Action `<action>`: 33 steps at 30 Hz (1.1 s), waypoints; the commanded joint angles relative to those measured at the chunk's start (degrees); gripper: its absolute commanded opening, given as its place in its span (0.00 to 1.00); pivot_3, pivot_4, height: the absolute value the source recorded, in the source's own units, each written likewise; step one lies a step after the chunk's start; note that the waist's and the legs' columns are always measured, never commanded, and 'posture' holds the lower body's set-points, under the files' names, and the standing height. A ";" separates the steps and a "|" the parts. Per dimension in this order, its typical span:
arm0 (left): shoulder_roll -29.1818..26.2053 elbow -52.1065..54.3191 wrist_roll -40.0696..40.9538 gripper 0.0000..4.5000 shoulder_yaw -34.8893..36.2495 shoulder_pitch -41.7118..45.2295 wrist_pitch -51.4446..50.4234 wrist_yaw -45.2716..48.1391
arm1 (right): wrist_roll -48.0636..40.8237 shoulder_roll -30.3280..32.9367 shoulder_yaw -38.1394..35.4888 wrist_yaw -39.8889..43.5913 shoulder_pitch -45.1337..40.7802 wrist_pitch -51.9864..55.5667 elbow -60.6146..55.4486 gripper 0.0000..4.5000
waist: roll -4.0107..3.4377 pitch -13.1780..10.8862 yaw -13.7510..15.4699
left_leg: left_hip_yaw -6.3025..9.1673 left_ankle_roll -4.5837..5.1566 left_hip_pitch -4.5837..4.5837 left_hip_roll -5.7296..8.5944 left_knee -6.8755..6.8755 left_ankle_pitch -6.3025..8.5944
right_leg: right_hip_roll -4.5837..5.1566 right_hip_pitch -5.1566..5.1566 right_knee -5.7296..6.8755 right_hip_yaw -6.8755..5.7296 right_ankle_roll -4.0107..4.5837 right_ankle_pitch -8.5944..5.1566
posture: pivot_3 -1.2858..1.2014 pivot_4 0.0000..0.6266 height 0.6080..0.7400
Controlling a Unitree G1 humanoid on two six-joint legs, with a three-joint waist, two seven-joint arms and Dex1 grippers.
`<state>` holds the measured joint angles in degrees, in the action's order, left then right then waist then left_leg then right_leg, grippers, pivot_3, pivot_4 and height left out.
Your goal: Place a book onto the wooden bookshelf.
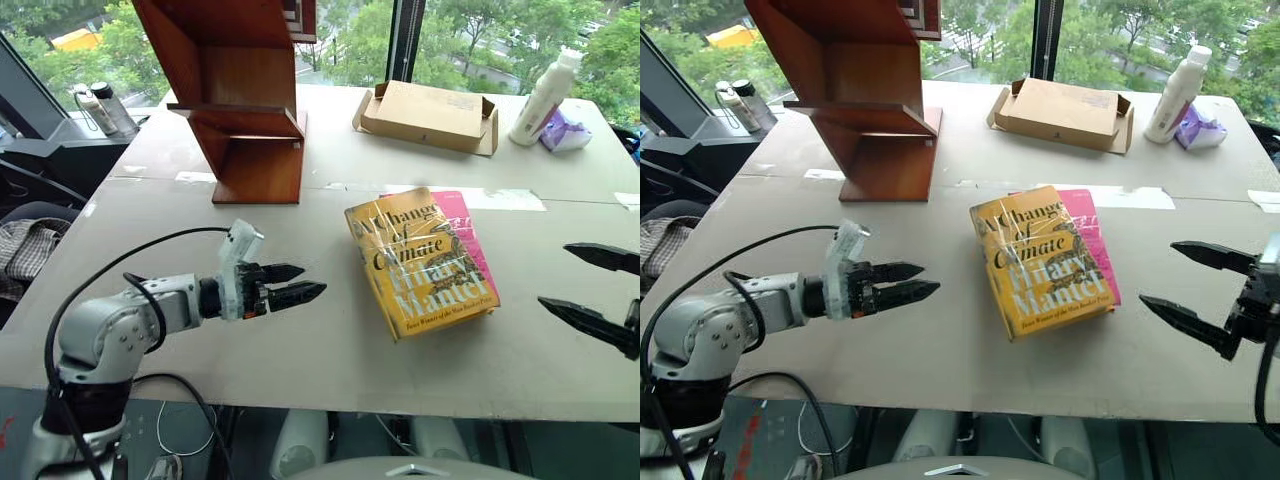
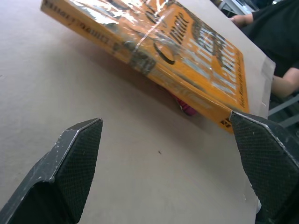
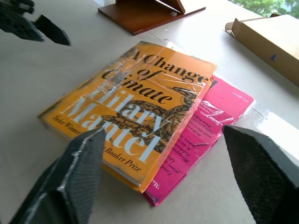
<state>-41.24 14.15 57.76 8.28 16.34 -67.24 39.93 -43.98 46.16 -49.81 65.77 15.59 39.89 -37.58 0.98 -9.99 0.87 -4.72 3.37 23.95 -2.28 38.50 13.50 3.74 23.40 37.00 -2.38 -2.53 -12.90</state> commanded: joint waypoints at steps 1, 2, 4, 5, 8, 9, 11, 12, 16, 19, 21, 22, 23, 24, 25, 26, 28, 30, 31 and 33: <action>6.45 -9.53 7.75 1.00 2.41 7.69 -12.41 -6.67 | -2.77 -0.36 -4.46 1.89 2.78 -2.70 -0.38 0.99 | 0.08 0.02 0.07 | 0.01 0.01 -0.02 0.03 0.00 -0.01 | 0.02 -0.04 0.01 0.00 0.00 0.00 | 0.52 0.24 0.95; 8.72 -12.49 8.52 1.00 3.23 9.86 -15.20 -8.84 | -3.09 -0.57 -4.69 1.52 3.42 -2.97 -0.44 0.99 | 0.10 0.03 0.03 | 0.00 0.02 -0.01 0.03 0.00 -0.01 | 0.01 -0.07 0.01 0.02 -0.01 0.00 | 0.52 0.24 0.95; 15.26 -18.34 9.23 1.00 4.67 13.56 -17.69 -13.92 | -3.98 -1.58 -5.21 0.55 5.02 -3.74 -1.57 0.99 | 0.12 0.04 0.05 | -0.01 0.03 -0.01 0.06 0.00 -0.02 | 0.00 -0.07 0.02 0.06 0.00 0.00 | 0.52 0.24 0.95; 17.22 -20.66 9.31 1.00 5.76 14.89 -19.23 -15.54 | -4.51 -1.84 -5.16 -0.23 5.50 -3.85 -2.31 0.99 | 0.14 0.05 0.05 | 0.00 0.03 0.01 0.07 0.00 -0.02 | 0.00 -0.07 0.02 0.07 0.00 0.00 | 0.52 0.24 0.95; 23.62 -26.13 7.77 1.00 7.92 17.39 -19.81 -20.51 | -5.84 -2.87 -5.80 -1.93 7.50 -4.39 -4.20 0.99 | 0.16 0.05 -0.11 | -0.07 0.03 0.04 0.10 -0.04 -0.02 | -0.01 -0.03 0.02 0.18 0.05 0.08 | 0.52 0.24 0.95; 25.90 -27.70 7.36 1.00 8.56 18.03 -19.24 -21.95 | -6.20 -3.36 -6.25 -2.26 8.57 -4.80 -4.92 0.99 | 0.19 0.04 -0.07 | -0.05 0.02 0.03 0.10 -0.06 -0.02 | -0.01 -0.03 0.02 0.17 -0.06 0.20 | 0.52 0.24 0.95; 28.76 -29.79 6.23 1.00 8.62 18.96 -19.10 -23.34 | -7.29 -4.30 -7.30 -3.15 10.62 -5.18 -6.37 0.99 | 0.20 0.04 -0.01 | -0.05 0.02 0.04 0.11 -0.07 -0.01 | -0.01 -0.01 0.02 0.17 -0.06 0.20 | 0.52 0.24 0.95; 29.68 -30.02 5.11 1.00 7.57 19.00 -18.19 -23.03 | -8.04 -4.82 -8.07 -3.41 11.83 -5.44 -7.17 0.99 | 0.20 0.04 -0.01 | -0.03 0.02 0.05 0.11 -0.07 -0.01 | -0.01 0.00 0.02 0.15 -0.04 0.18 | 0.52 0.24 0.95; 34.27 -33.30 4.29 1.00 10.19 20.65 -15.47 -24.82 | -11.41 -6.29 -10.41 -4.71 16.30 -6.34 -9.90 0.99 | 0.23 0.09 0.14 | -0.02 0.02 0.04 0.13 -0.06 -0.01 | 0.07 -0.01 0.02 0.14 0.22 0.12 | 0.52 0.24 0.95; 36.27 -32.33 2.61 1.00 9.60 20.20 -13.88 -25.34 | -13.61 -6.51 -11.23 -5.24 18.39 -7.24 -10.28 0.99 | 0.26 0.11 0.02 | -0.06 0.01 0.04 0.14 -0.06 0.00 | 0.26 0.00 0.01 0.14 0.22 0.12 | 0.52 0.24 0.95; 36.94 -31.91 2.85 1.00 10.21 19.75 -14.86 -25.71 | -14.69 -6.07 -10.80 -5.81 18.69 -7.74 -10.22 0.99 | 0.25 0.11 -0.01 | -0.07 0.01 0.03 0.14 -0.06 0.00 | 0.31 0.00 0.01 0.15 0.23 0.13 | 0.52 0.24 0.95; 36.81 -31.54 2.74 1.00 10.06 19.44 -15.36 -25.48 | -15.06 -5.60 -10.30 -6.17 18.54 -7.91 -10.10 0.99 | 0.26 0.11 0.01 | -0.06 0.01 0.03 0.13 -0.06 0.01 | 0.33 0.00 0.01 0.14 0.23 0.13 | 0.52 0.24 0.95; 36.61 -31.48 2.46 1.00 10.10 19.31 -15.48 -25.49 | -15.37 -4.93 -9.74 -6.43 18.15 -7.97 -9.85 0.99 | 0.25 0.11 0.01 | -0.03 0.01 0.04 0.13 -0.06 0.01 | 0.34 0.01 0.01 0.13 0.24 0.13 | 0.52 0.24 0.95; 36.65 -31.62 2.38 1.00 10.51 19.32 -15.36 -25.73 | -15.54 -4.01 -9.12 -6.19 17.46 -8.09 -9.00 0.99 | 0.25 0.11 0.02 | -0.03 0.01 0.04 0.13 -0.06 0.01 | 0.35 0.01 0.01 0.13 0.24 0.13 | 0.52 0.24 0.95; 36.44 -31.92 2.42 1.00 10.96 19.48 -15.34 -25.72 | -15.75 -3.12 -8.45 -6.25 16.69 -8.09 -8.35 0.99 | 0.25 0.11 0.02 | -0.02 0.01 0.04 0.13 -0.07 0.01 | 0.35 0.01 0.01 0.13 0.25 0.13 | 0.52 0.24 0.95; 36.54 -31.97 2.28 1.00 11.20 19.48 -15.10 -25.92 | -15.67 -1.88 -7.50 -5.67 15.22 -8.24 -6.53 0.99 | 0.25 0.12 -0.08 | -0.02 0.01 0.04 0.13 -0.07 0.01 | 0.35 0.01 0.00 0.13 0.25 0.12 | 0.52 0.24 0.95; 36.23 -31.75 2.10 1.00 11.29 19.18 -15.24 -25.63 | -15.34 0.29 -5.45 -4.96 12.37 -8.41 -3.57 0.99 | 0.27 0.11 -0.08 | -0.07 0.02 0.03 0.13 -0.06 0.00 | 0.36 0.02 -0.01 0.16 0.25 0.13 | 0.52 0.24 0.95; 35.83 -31.14 2.66 0.88 11.71 19.16 -16.63 -25.63 | -14.92 2.66 -3.52 -3.55 9.88 -8.40 -0.77 1.00 | 0.26 0.11 -0.03 | -0.06 0.03 0.04 0.13 -0.06 0.00 | 0.34 0.03 -0.01 0.15 0.26 0.13 | 0.52 0.24 0.95; 35.64 -30.83 3.27 0.81 12.09 19.23 -17.39 -25.37 | -15.16 3.94 -2.50 -2.62 8.32 -8.32 0.83 1.00 | 0.27 0.11 -0.03 | -0.06 0.03 0.05 0.14 -0.08 0.00 | 0.33 0.04 -0.01 0.15 0.26 0.13 | 0.52 0.24 0.95; 34.86 -30.65 3.76 0.64 13.16 19.28 -18.06 -25.08 | -15.51 6.27 -0.33 -1.05 5.25 -8.10 3.63 1.00 | 0.27 0.11 -0.19 | -0.06 0.03 0.06 0.12 -0.09 0.00 | 0.30 0.07 -0.01 0.17 0.27 0.13 | 0.52 0.24 0.95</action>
<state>-5.71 -18.07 60.52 20.11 35.80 -84.51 14.56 -58.74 51.92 -50.00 63.62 21.09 32.27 -34.40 1.26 -9.88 0.68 -4.80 3.41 24.02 -2.16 38.40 13.50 4.02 23.49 36.99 -2.20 -2.25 -12.76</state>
